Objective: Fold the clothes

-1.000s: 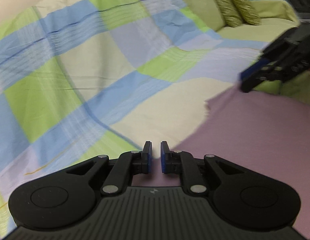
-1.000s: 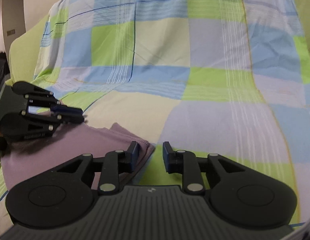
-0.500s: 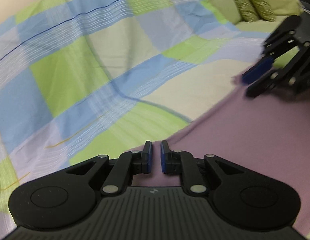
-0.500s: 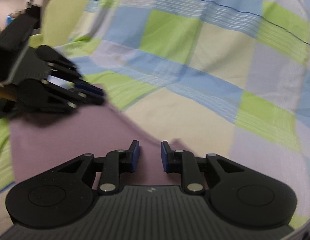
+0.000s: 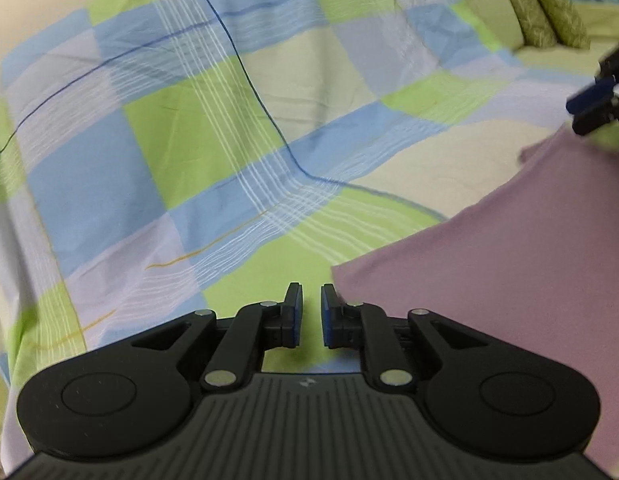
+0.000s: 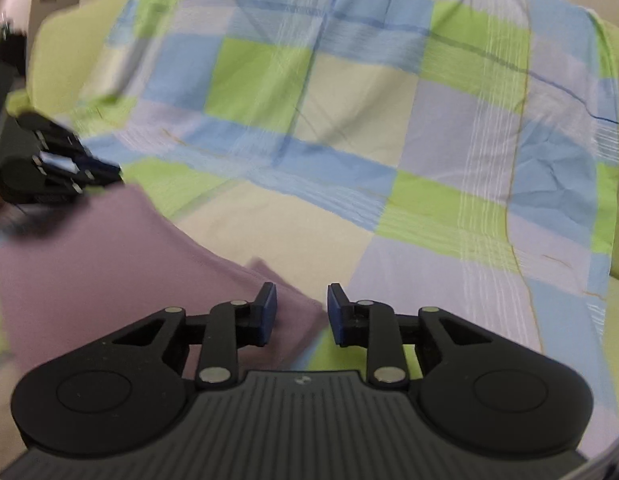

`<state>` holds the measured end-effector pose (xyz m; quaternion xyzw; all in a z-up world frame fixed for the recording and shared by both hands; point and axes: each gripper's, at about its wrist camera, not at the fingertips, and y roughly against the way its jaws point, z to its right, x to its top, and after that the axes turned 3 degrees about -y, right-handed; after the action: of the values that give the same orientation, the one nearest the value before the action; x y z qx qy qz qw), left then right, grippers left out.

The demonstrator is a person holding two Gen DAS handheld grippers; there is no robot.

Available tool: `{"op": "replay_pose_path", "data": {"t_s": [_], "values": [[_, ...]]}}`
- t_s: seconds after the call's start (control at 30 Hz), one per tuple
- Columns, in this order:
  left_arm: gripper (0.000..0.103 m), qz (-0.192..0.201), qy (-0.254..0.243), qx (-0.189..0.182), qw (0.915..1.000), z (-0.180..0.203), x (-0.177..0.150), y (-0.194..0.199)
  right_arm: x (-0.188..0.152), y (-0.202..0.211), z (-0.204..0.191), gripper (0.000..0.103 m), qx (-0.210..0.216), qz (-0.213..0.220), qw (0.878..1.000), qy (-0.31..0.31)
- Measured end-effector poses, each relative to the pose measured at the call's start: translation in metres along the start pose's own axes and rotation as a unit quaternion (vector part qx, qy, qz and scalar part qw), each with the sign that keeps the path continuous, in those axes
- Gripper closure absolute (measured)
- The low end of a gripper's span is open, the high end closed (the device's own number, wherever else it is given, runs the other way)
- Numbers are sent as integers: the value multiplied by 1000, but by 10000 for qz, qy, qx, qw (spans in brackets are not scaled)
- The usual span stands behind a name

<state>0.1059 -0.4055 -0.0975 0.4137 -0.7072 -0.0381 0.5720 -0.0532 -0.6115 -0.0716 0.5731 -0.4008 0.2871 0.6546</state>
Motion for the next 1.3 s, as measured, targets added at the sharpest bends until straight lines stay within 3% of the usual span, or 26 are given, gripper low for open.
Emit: {"op": "replay_pose_path", "data": {"t_s": [0.1,0.2,0.3,0.47,0.53,0.63,0.7,0.8,0.9,1.03,1.13,1.2,1.3], "values": [[88,111,143,-588,9981,32,-2,11,-6,18,-27,80,421,131,9990,-41],[89,51,-101,-604,9981,55,-11,8,-19,11,-51,81,701,-43,9975,-90],[88,32,-22,-555,9985,42,-17,9,-31,5,-53,82,559,-316,9979,25],[87,-207,-156,-215,9994,13,-29,10,-47,22,-21,84,253,-351,9990,-103],[85,-248,-128,-95,9996,10,-27,16,-50,28,-15,76,64,-413,9991,-122],[85,-50,-243,-45,9997,19,-13,38,-46,47,-18,75,-288,-387,9987,-142],[73,149,-274,-351,9989,37,-3,54,-43,58,-25,76,-237,-273,9992,-181],[73,131,-546,-765,9955,76,-1,57,-42,70,-51,79,115,-231,9994,-231],[71,-29,-632,-810,9947,91,-12,49,-57,62,-66,79,171,-434,9988,-144],[60,-119,-358,-703,9968,70,-27,51,-69,72,-43,76,50,-531,9980,-343],[61,-265,-478,-459,9975,60,-20,60,-68,82,-29,76,27,-646,9969,-450],[61,-117,-909,-465,9947,73,-12,75,-60,95,-34,75,-118,-576,9982,-143],[60,148,-1721,-644,9829,101,-4,93,-54,106,-51,76,127,-438,9987,220]]}}
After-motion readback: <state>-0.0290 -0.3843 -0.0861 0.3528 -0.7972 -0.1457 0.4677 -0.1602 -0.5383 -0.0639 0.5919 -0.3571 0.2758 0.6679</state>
